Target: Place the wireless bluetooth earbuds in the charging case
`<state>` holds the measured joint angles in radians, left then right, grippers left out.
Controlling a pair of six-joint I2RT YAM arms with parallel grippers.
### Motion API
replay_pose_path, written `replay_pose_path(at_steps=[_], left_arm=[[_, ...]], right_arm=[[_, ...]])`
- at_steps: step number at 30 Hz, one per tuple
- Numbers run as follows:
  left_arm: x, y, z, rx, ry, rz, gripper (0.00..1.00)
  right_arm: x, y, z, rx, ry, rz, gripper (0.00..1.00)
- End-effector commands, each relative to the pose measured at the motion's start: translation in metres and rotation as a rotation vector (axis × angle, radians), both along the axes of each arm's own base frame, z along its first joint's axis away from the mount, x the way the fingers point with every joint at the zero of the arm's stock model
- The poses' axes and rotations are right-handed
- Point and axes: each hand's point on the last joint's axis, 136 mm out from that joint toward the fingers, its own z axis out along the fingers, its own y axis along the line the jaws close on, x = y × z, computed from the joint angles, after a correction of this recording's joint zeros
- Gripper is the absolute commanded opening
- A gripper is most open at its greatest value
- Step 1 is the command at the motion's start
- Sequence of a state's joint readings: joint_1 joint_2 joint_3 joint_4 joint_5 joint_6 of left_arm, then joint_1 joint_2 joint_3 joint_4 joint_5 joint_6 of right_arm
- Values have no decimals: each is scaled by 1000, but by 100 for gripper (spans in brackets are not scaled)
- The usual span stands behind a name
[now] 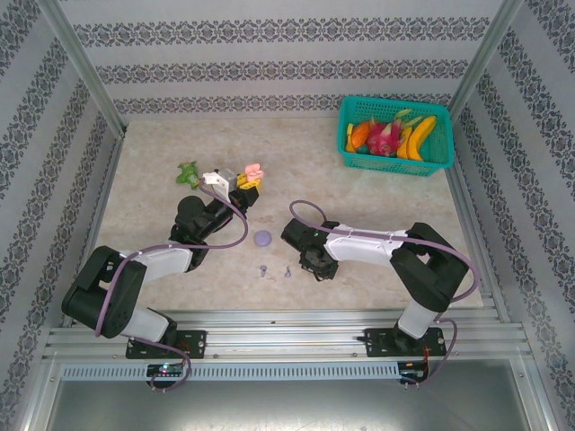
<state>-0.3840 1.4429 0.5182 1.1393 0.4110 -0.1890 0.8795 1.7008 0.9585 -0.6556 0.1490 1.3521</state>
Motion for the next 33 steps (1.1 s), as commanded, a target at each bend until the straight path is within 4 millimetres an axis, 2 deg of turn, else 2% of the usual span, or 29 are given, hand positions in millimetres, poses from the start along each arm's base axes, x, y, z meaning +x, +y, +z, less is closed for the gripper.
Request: replay_pose_path(at_steps=[1,9,19,33], left_arm=[[-7,1,17,-30,-54,-34,0],[-11,-1,18,-27,-49,-51,0],[-14,-3,18,-27,-40,-72,0],[-20,-5,14,-17,-14,-97,0]], right_arm=[[6,-8,-4,-47,-19,6,30],[11,-9,-4,-35,-26,10,27],[14,-6,-2,-45,-31,108,12],[22,-3,9,-22,-149,391,9]])
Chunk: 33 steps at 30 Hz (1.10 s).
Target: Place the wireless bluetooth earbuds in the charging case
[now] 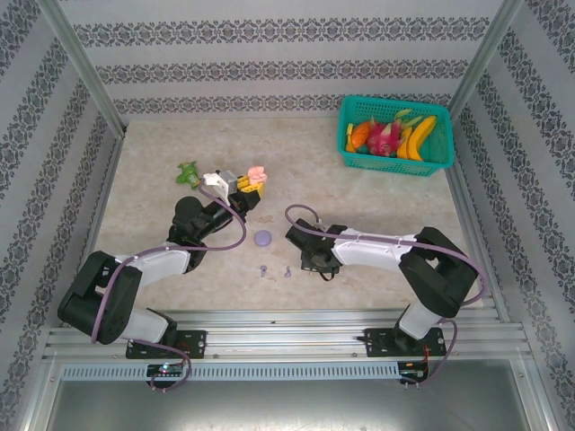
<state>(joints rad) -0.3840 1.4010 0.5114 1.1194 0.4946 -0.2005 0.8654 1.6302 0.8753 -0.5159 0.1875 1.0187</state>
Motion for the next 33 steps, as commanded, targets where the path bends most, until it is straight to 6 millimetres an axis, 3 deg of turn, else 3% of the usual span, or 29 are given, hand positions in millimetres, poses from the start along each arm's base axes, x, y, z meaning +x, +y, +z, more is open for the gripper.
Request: replay_pose_path(at_steps=[1,15,19,33], left_arm=[[-5,3,6,-14,-1,-14,0],[-5,5,3,-19,19,-9,0],[-6,4,3,-21,16,-9,0],[-3,3,2,-20,5,-13,0]], right_arm=[[8,-3,6,-23,-36,105,9],[-3,2,-13,-110,128,192,14],[-3,4,-12,-120,135,190,22],[10,6,-6,-128,115,93,27]])
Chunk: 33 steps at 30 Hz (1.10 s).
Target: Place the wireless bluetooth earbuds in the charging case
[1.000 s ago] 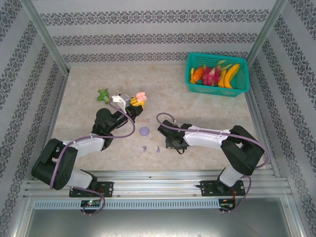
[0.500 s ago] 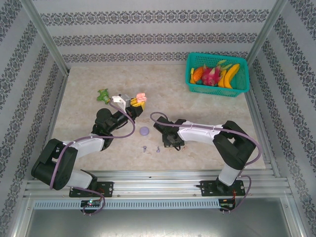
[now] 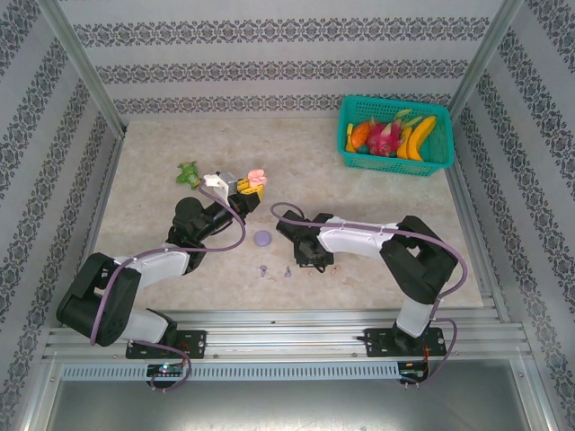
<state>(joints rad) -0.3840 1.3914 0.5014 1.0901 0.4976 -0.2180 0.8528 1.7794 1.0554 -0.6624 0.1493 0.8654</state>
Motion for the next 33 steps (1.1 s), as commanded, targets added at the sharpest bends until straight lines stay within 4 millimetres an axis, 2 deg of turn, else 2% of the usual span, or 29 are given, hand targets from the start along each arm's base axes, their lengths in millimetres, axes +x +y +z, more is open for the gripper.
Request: replay_pose_path(at_steps=[1,12,21,26,33], left_arm=[[-1,3,9,-20,-35,-5,0],[2,1,6,-17,-32,-13,0],[3,0,8,-22,-33,-15,0],[3,-1,9,-26,-32,-19,0],[3,-1,7,-29,-28,-20,0]], right_arm=[[4,-7,-1,-33,3,-54,27],[19,-6,7,7,-28,-98,26],[19,-4,1,28,-9,-128,29],[17,-7,-2,45,7,-220,36],[16,-12,-6,70,7,-339,36]])
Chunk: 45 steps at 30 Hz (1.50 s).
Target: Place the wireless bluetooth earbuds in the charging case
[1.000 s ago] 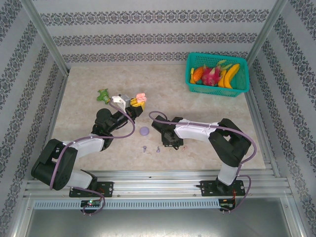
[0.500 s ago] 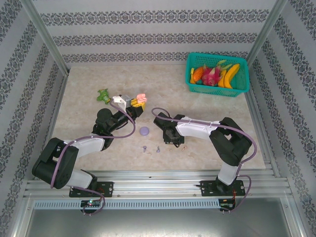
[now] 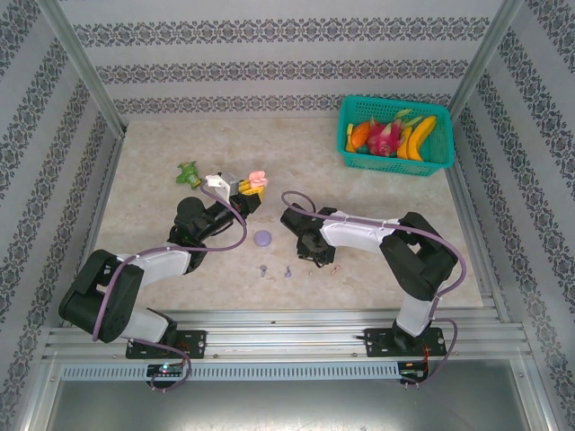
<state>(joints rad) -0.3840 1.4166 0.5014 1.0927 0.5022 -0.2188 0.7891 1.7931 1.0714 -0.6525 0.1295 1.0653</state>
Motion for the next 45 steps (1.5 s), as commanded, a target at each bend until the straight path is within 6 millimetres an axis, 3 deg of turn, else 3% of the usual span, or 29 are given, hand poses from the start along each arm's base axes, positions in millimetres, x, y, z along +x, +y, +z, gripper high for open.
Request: replay_pose_path(at_steps=[1,14,26,33,40,45], left_arm=[[1,1,16,-39,-49,-17,0],[2,0,16,-48,-49,-20,0],[2,0,16,-51,-52,-20,0],[2,0,16,-51,-53,-19,0],[2,0,16,-55,-50,-18,0],[2,1,18,-56,-52,-18,0]], right_arm=[[0,-4,-5,13,0,-86,36],[10,-7,0,26,-21,-119,32],[-2,3,-4,29,9,-125,32],[-5,7,-7,32,16,-120,27],[-1,14,-6,48,12,-42,21],[9,30,2,58,-4,202,20]])
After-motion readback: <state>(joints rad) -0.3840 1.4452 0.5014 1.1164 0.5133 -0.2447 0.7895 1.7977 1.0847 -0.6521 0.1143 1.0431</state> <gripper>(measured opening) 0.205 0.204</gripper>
